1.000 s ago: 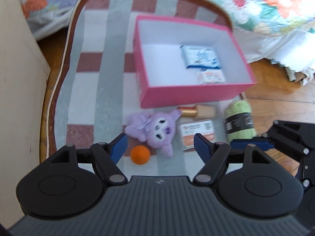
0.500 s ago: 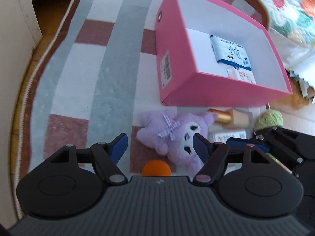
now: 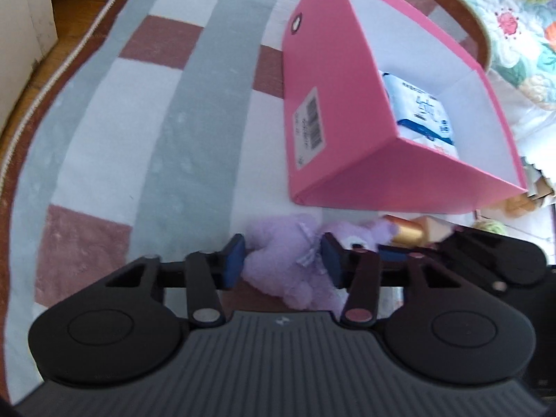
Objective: Organize objects
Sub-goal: 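Close both grippers on the purple plush toy, then lift the plush toy into the pink box and open both grippers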
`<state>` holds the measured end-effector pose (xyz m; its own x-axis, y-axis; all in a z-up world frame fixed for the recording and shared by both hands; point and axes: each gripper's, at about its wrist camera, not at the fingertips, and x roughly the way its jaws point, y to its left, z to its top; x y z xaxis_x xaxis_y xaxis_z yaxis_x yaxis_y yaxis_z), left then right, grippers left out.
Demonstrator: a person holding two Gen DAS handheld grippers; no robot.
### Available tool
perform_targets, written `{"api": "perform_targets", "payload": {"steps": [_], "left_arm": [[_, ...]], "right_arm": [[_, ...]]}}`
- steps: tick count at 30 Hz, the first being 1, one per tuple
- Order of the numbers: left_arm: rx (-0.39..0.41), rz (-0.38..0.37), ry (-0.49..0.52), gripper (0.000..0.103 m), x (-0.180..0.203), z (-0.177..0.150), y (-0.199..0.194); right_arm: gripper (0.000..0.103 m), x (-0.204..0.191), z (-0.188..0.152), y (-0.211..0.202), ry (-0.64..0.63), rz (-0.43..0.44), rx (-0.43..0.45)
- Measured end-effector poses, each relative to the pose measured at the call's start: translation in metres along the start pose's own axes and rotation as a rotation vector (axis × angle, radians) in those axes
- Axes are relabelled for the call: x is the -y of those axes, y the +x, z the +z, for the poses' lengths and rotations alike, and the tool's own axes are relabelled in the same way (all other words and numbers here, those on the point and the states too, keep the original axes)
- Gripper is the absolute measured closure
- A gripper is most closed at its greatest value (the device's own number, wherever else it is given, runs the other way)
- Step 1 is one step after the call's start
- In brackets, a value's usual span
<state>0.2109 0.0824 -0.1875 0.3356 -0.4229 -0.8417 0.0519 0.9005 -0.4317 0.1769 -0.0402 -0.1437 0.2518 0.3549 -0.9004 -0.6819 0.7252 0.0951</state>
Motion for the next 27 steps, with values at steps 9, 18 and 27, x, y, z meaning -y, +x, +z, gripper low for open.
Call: {"api": "perform_targets", "payload": {"steps": [9,18,27], "left_arm": [[-0.004,-0.025,-0.067,0.061,-0.008,-0.005,0.001],[0.015,-0.109,-0.072,0.064,-0.009,-0.013,-0.023],[0.049,-0.198,-0.004,0.064,0.018,-0.026,-0.061]], "right_arm": [[0.027,0.007,-0.002,0.012,0.099,-0.045,-0.072],[0.041,0.009,-0.017,-0.008,0.128,0.051,0.028],[0.029,0.011,-0.028,-0.056,0.171,0.084,0.127]]}}
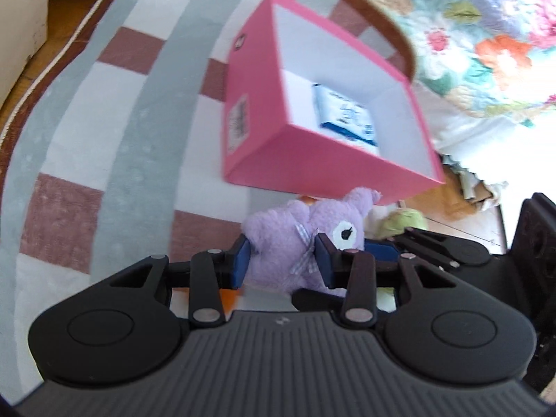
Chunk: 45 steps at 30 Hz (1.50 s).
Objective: Organize objects
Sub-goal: 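Lift the plush toy into the pink box and open both grippers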
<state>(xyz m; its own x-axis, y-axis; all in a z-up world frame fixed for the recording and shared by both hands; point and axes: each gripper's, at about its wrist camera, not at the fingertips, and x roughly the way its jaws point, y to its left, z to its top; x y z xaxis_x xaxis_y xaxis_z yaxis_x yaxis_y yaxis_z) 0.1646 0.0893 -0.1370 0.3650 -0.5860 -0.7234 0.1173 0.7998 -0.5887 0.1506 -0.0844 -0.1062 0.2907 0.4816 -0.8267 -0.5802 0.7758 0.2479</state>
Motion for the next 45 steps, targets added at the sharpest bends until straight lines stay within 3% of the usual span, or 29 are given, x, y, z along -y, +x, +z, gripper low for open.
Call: {"api": "perform_targets", "payload": {"steps": [7,10,12,17,22,30,37,45], "left_arm": [[0.065,-0.015,0.049,0.064,0.035,-0.009,-0.025],[0.110,-0.017,0.033,0.064,0.048,-0.003,-0.035],[0.110,-0.033,0.016,0.065,0.058,0.008,-0.040],[0.140,-0.011,0.104,0.065,0.097,0.050,-0.052],[0.147,0.049,0.172,0.065,0.126,0.092,-0.039],[0.107,0.169,0.127,0.065,0.120,0.144,0.031],[0.028,0.298,0.081,0.065,0.098,0.173,0.098],[-0.008,0.354,0.012,0.065,0.077,0.185,0.138]], "right_arm": [[0.028,-0.005,-0.006,-0.037,0.008,-0.024,0.055],[0.039,-0.011,0.000,-0.053,-0.016,-0.069,0.116],[0.043,-0.013,0.008,-0.066,-0.058,-0.113,0.149],[0.044,0.000,0.044,-0.093,-0.098,-0.143,0.182],[0.044,0.030,0.082,-0.107,-0.056,-0.132,0.175],[0.043,0.106,0.133,-0.060,0.063,-0.041,0.050],[0.043,0.150,0.147,0.009,0.108,-0.006,-0.021],[0.043,0.180,0.154,0.057,0.156,0.025,-0.094]]}}
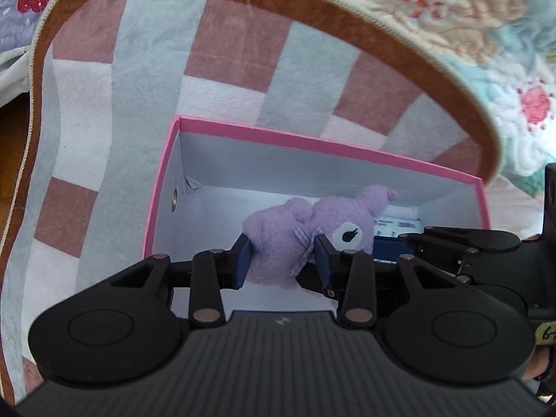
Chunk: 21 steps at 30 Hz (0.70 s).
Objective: Organize objects
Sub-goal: 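Lift the plush toy into the pink box and open both grippers, then raise both grippers out of the pink box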
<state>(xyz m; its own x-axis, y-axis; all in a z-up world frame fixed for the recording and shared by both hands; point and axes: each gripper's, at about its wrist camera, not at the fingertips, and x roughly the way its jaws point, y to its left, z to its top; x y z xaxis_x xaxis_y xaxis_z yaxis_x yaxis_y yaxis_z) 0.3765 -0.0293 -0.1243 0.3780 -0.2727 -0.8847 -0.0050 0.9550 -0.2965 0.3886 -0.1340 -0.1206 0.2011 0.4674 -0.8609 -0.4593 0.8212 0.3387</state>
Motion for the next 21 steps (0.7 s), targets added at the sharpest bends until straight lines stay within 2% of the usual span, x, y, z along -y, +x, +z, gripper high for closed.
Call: {"api": "perform_targets", "payload": {"steps": [4,7,11,17,21], "left_arm": [[-0.019,0.034,-0.012,0.065,-0.001,0.000,0.014],[-0.008,0.052,-0.022,0.065,0.000,0.000,0.022],[0.030,0.096,0.035,0.061,0.009,-0.005,0.017],[0.056,0.064,0.079,0.050,0.011,-0.012,-0.011],[0.059,0.054,0.122,0.049,0.011,-0.023,-0.039]], "right_arm": [[0.043,-0.001,0.001,0.015,-0.032,-0.021,-0.024],[0.041,-0.005,0.003,0.025,-0.056,-0.083,-0.029],[0.040,-0.006,0.001,0.030,-0.043,-0.117,-0.039],[0.036,-0.006,-0.012,-0.005,-0.041,-0.159,0.025],[0.036,-0.005,-0.030,-0.043,-0.012,-0.131,0.076]]}}
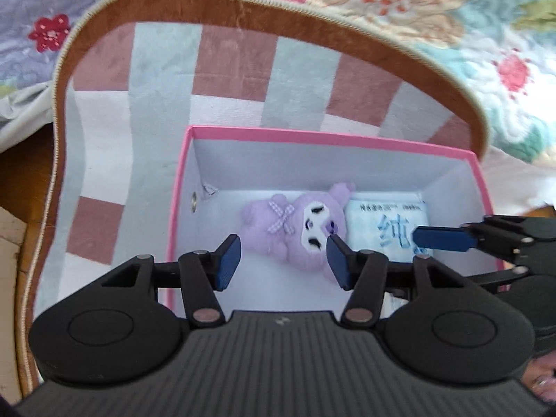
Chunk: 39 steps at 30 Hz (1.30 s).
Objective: Organize objects
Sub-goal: 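Raise both grippers out of the pink box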
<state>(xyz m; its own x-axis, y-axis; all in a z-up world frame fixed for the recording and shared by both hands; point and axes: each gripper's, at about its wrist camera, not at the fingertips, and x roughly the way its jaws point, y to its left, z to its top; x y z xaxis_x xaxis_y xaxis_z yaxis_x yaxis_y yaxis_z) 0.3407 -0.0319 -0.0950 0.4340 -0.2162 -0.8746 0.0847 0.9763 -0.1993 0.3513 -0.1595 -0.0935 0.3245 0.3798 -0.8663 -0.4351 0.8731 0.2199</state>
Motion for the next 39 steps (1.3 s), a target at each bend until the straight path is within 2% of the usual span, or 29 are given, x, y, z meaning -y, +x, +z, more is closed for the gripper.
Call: {"api": "perform_targets", "payload": {"steps": [5,11,14,15,18,21,24,26,28,34,39], "left_arm": [[-0.036,-0.050,-0.010,0.048,-0.007,-0.011,-0.037],[-0.048,-0.064,0.046,0.043,-0.006,-0.030,-0.092],[-0.021,-0.058,0.064,0.042,-0.002,-0.040,-0.118],[-0.015,-0.056,0.075,0.041,-0.001,-0.043,-0.125],[0.000,-0.056,0.109,0.041,0.003,-0.054,-0.147],[0.031,-0.054,0.136,0.036,0.005,-0.070,-0.169],[0.051,-0.068,0.169,0.031,0.007,-0.090,-0.185],[0.045,-0.064,0.175,0.031,0.008,-0.102,-0.190],[0.036,-0.072,0.178,0.029,0.007,-0.115,-0.192],[0.022,-0.081,0.159,0.011,-0.003,-0.147,-0.178],[-0.033,-0.101,0.117,0.008,-0.016,-0.164,-0.147]], "right_arm": [[0.036,-0.011,-0.023,-0.050,0.000,0.006,0.054],[0.036,-0.037,-0.050,-0.113,-0.033,0.019,0.117],[0.036,-0.060,-0.062,-0.137,-0.073,-0.052,0.186],[0.036,-0.067,-0.067,-0.143,-0.080,-0.051,0.213],[0.036,-0.081,-0.075,-0.161,-0.061,-0.024,0.240],[0.036,-0.094,-0.085,-0.177,-0.071,0.005,0.241],[0.029,-0.109,-0.098,-0.191,-0.087,0.027,0.234],[0.020,-0.117,-0.109,-0.199,-0.088,0.036,0.232],[0.014,-0.124,-0.121,-0.206,-0.081,0.022,0.236],[0.013,-0.140,-0.152,-0.199,-0.127,-0.003,0.202],[0.013,-0.141,-0.178,-0.174,-0.124,-0.004,0.182]]}}
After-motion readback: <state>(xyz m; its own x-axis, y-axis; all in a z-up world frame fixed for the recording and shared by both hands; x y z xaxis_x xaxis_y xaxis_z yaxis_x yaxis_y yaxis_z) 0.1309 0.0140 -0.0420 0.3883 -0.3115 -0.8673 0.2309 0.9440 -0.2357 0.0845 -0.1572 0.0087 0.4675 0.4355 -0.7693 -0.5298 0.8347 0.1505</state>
